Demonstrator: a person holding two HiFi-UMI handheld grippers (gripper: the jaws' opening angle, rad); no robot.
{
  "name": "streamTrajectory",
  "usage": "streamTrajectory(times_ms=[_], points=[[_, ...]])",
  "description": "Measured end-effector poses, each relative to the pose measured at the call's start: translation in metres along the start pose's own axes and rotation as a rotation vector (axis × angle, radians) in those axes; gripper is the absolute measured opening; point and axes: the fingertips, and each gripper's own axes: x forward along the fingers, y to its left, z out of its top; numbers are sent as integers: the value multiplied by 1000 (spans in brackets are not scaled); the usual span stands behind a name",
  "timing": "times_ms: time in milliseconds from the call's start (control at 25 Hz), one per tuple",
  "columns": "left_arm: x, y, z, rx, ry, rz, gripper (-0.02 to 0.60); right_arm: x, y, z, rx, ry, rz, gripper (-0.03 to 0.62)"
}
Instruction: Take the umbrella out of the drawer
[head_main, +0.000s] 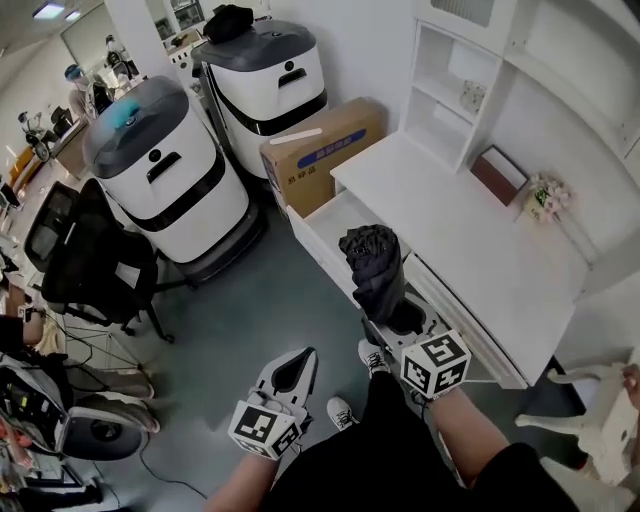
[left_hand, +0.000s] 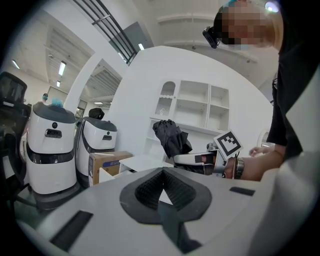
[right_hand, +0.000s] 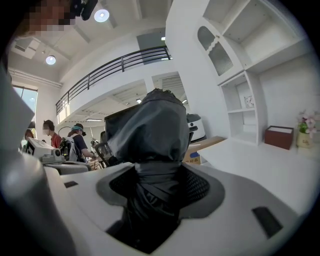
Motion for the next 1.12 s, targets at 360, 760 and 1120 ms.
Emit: streamTrajectory(times_ms=[360,760,1120], points=[[-8,-29,-6,0,10,-44,-3,-46,27,-5,26,-26,1,249],[18,-53,13,-6,-12,-45,-3,-84,28,10,49,-42,32,249],[31,-71,12,-24,-21,2,-3,-107,20,2,49,-23,68,249]])
